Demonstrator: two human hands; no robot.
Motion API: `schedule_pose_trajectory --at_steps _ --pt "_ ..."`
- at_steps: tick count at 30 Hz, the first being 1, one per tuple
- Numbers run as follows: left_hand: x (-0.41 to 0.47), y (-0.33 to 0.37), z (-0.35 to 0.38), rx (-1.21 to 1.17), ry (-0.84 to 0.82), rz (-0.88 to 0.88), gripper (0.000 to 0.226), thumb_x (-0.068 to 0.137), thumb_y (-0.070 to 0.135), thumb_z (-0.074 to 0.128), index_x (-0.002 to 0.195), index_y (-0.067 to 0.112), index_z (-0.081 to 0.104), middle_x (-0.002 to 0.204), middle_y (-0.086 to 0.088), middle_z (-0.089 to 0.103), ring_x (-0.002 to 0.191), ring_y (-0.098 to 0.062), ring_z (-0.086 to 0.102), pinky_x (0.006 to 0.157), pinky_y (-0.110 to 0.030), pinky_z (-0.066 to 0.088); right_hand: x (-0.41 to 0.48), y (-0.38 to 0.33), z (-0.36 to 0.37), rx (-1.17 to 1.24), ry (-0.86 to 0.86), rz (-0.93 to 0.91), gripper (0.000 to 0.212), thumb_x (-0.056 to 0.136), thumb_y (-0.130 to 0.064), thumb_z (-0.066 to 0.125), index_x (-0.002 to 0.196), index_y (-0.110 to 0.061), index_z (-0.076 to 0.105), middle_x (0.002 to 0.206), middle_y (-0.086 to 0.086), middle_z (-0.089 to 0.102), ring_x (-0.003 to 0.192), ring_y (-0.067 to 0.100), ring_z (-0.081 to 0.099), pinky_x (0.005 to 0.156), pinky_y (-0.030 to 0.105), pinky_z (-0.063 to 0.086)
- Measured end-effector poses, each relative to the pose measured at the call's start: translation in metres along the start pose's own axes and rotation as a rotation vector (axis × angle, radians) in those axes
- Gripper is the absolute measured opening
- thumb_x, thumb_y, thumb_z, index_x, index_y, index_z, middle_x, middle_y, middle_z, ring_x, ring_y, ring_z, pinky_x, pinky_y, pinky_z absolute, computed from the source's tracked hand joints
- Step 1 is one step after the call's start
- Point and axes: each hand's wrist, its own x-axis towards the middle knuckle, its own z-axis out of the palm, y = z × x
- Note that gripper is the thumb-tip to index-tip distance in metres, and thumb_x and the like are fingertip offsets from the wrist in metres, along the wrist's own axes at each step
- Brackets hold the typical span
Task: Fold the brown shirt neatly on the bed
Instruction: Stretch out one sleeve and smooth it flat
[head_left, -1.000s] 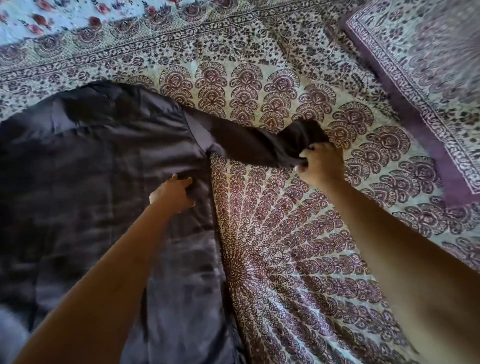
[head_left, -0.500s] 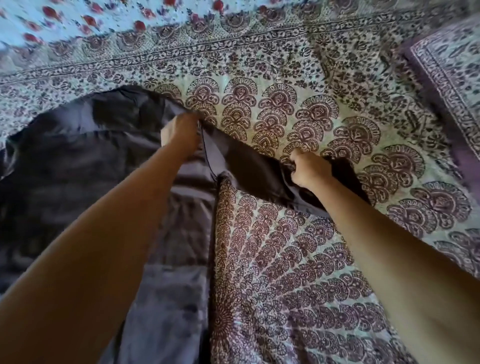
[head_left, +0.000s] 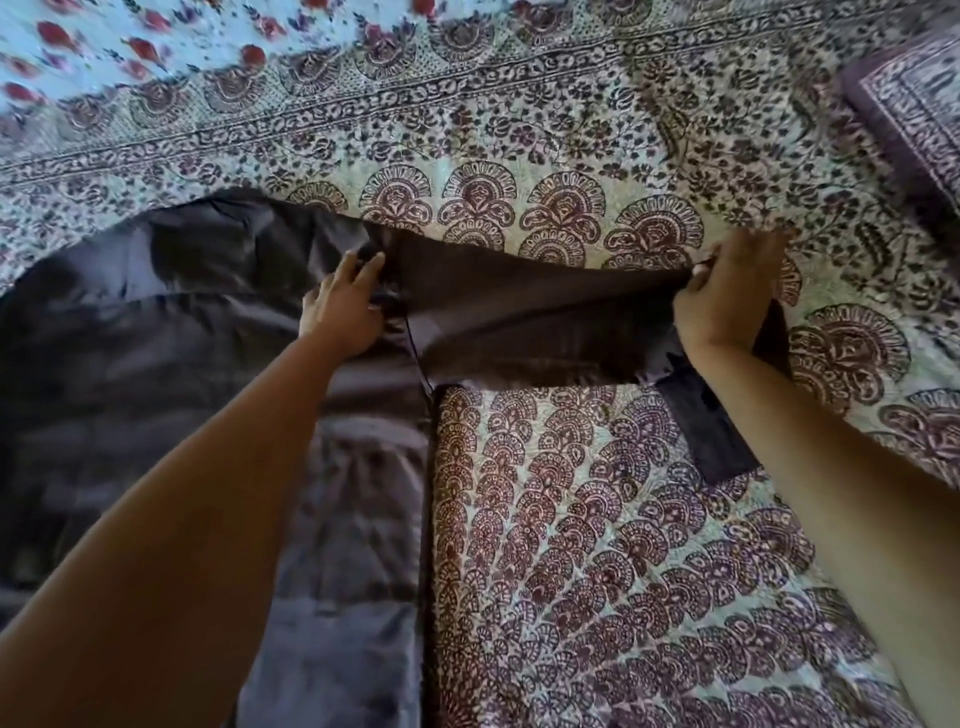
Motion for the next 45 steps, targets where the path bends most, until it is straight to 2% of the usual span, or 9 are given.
schedule_pose_trajectory --at_steps 6,14,18,23,25,28,33,39,45 --pt "0.024 -0.003 -0.015 -0.191 0.317 0.046 0.049 0.085 0.006 0.042 0.130 0.023 0.052 0.142 -0.004 0.044 0.120 -0.034 0.050 0.095 -0.048 0.044 0.000 -0.035 0.039 -0.252 -0.275 -0.219 0.044 0.083 -0.010 0.049 0.126 -0.011 0.045 0.136 0.016 0.043 0.131 0.035 0.030 0.110 0.047 0.022" --pt "0.072 0.029 -0.025 -0.053 0.030 0.214 0.044 0.087 0.013 0.058 0.130 0.021 0.051 0.132 -0.014 0.049 0.120 -0.034 0.049 0.096 -0.044 0.044 0.017 -0.049 0.049 -0.286 -0.623 -0.251 0.028 0.085 -0.042 0.060 0.096 -0.017 0.058 0.104 0.006 0.065 0.117 0.034 0.044 0.099 0.043 0.031" --pt "0.082 0.030 -0.030 -0.130 0.072 0.112 0.031 0.081 0.015 0.066 0.112 0.019 0.064 0.118 -0.014 0.062 0.107 -0.033 0.058 0.087 -0.039 0.048 0.027 -0.048 0.048 -0.323 -0.462 -0.307 0.024 0.087 -0.035 0.059 0.098 -0.013 0.061 0.113 0.014 0.058 0.115 0.036 0.043 0.097 0.043 0.031" --pt "0.035 0.056 -0.009 -0.263 0.377 -0.014 0.036 0.084 0.016 0.053 0.120 0.019 0.053 0.128 -0.011 0.045 0.102 -0.036 0.056 0.071 -0.040 0.044 -0.003 -0.031 0.054 -0.299 -0.216 -0.409 0.037 0.089 -0.023 0.049 0.123 -0.010 0.045 0.130 0.017 0.045 0.124 0.035 0.036 0.108 0.048 0.022" --pt "0.001 0.071 0.009 -0.306 0.480 0.051 0.037 0.087 0.024 0.046 0.123 0.017 0.052 0.133 -0.011 0.046 0.110 -0.035 0.053 0.082 -0.043 0.045 -0.022 -0.013 0.052 -0.243 -0.223 -0.458 0.046 0.093 -0.032 0.039 0.132 -0.009 0.041 0.141 0.016 0.040 0.132 0.033 0.033 0.111 0.048 0.018" --pt "-0.048 0.095 0.048 -0.190 0.301 0.240 0.055 0.093 0.045 0.033 0.144 0.024 0.030 0.154 -0.006 0.024 0.141 -0.026 0.024 0.113 -0.045 0.018 -0.050 0.017 0.043 -0.324 -0.325 -0.494 0.063 0.093 -0.044 0.025 0.143 -0.006 0.028 0.151 0.019 0.023 0.140 0.033 0.021 0.115 0.047 0.010" --pt "-0.062 0.125 0.075 0.018 0.089 0.242 0.067 0.089 0.060 0.012 0.149 0.029 0.009 0.159 -0.005 0.005 0.146 -0.023 0.006 0.116 -0.049 0.001 -0.064 0.055 0.008 -0.469 -0.312 -0.247 0.077 0.087 -0.054 0.023 0.145 -0.003 0.020 0.152 0.024 0.015 0.141 0.037 0.012 0.113 0.050 0.001" --pt "-0.081 0.168 0.064 -0.029 -0.112 0.583 0.063 0.092 0.061 0.016 0.148 0.034 0.010 0.159 0.001 0.001 0.146 -0.015 0.001 0.116 -0.044 -0.005 -0.070 0.084 -0.039 -0.238 -0.300 0.088 0.097 0.071 -0.054 0.069 0.140 -0.001 0.026 0.132 0.027 0.041 0.119 0.041 0.043 0.096 0.047 0.036" --pt "-0.106 0.177 0.074 -0.056 0.016 0.380 0.062 0.094 0.049 0.032 0.149 0.028 0.013 0.159 -0.002 0.006 0.146 -0.021 0.007 0.117 -0.043 0.002 -0.061 0.093 -0.066 0.050 -0.226 0.173 0.047 0.076 -0.008 0.068 0.118 -0.005 0.047 0.108 0.020 0.062 0.099 0.034 0.060 0.073 0.038 0.047"
